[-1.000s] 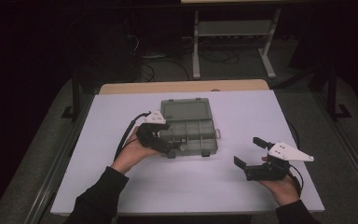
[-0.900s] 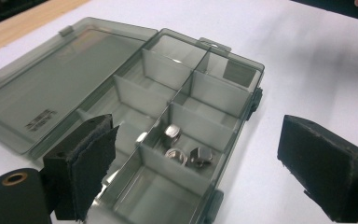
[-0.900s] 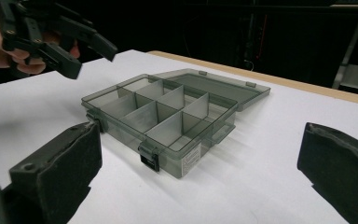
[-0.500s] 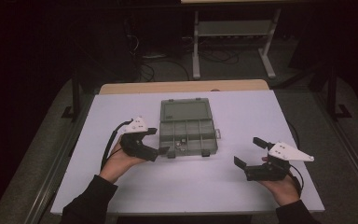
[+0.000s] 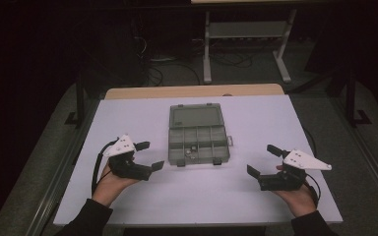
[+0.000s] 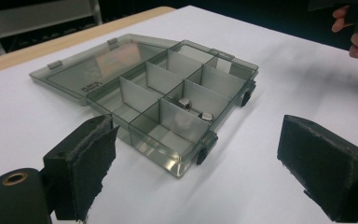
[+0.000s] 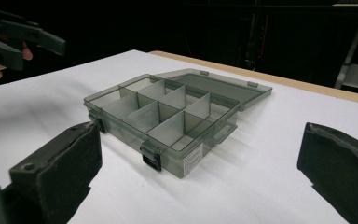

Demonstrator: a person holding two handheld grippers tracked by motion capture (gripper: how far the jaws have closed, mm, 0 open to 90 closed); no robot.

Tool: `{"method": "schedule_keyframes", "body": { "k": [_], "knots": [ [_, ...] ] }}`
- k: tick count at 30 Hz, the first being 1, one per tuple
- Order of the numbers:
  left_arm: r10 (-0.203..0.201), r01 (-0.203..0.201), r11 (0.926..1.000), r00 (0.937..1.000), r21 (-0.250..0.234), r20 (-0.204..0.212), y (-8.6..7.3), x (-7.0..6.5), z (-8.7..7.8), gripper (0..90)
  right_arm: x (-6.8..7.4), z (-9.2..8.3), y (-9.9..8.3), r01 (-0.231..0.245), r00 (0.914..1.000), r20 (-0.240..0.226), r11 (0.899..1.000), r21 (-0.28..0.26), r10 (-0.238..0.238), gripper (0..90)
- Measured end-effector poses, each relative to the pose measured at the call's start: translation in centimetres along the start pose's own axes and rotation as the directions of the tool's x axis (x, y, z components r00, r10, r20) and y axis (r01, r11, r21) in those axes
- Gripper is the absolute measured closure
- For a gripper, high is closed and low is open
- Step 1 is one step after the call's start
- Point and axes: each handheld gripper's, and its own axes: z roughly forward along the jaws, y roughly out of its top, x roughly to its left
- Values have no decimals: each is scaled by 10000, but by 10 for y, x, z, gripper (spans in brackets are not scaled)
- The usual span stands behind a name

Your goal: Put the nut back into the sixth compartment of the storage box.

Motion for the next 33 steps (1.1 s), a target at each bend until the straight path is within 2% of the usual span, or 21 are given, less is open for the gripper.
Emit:
{"method": "schedule_keyframes", "body": {
  "k": [5, 11, 13, 20, 23, 25, 30, 33],
  "knots": [
    [-206, 198, 9976, 9997, -668, -112, -10, -3, -17, 108, 0, -1, 0, -15, 10000, -28, 10000, -50, 15, 0],
    [-264, 224, 9943, 9990, -1043, -367, -24, -5, -34, 107, 0, 0, 0, -50, 10000, -50, 10000, -2, 50, 0],
    [-422, 380, 9932, 9984, -1105, -366, -27, -5, -38, 108, 0, 0, 0, 7, 10000, -56, 10000, 16, -7, 0],
    [-546, 503, 9910, 9980, -1241, -315, -34, -6, -49, 108, 1, 0, -1, -30, 9999, -107, 10000, 69, 31, 0],
    [-544, 488, 9882, 9979, -1449, -350, -36, -6, -53, 107, 1, 0, -2, -103, 9999, -118, 9999, 50, 104, 0],
    [-737, 679, 9859, 9967, -1532, -327, -38, -6, -54, 107, 1, -1, -2, -198, 9997, -137, 9998, 70, 199, 0],
    [-860, 794, 9818, 9958, -1725, -311, -42, -6, -57, 107, 1, -1, -3, -178, 9997, -135, 9998, 80, 179, 0],
    [-806, 741, 9832, 9962, -1667, -326, -44, -5, -58, 107, 1, -1, -3, -188, 9998, -118, 9998, 59, 188, 0]
  ]
}}
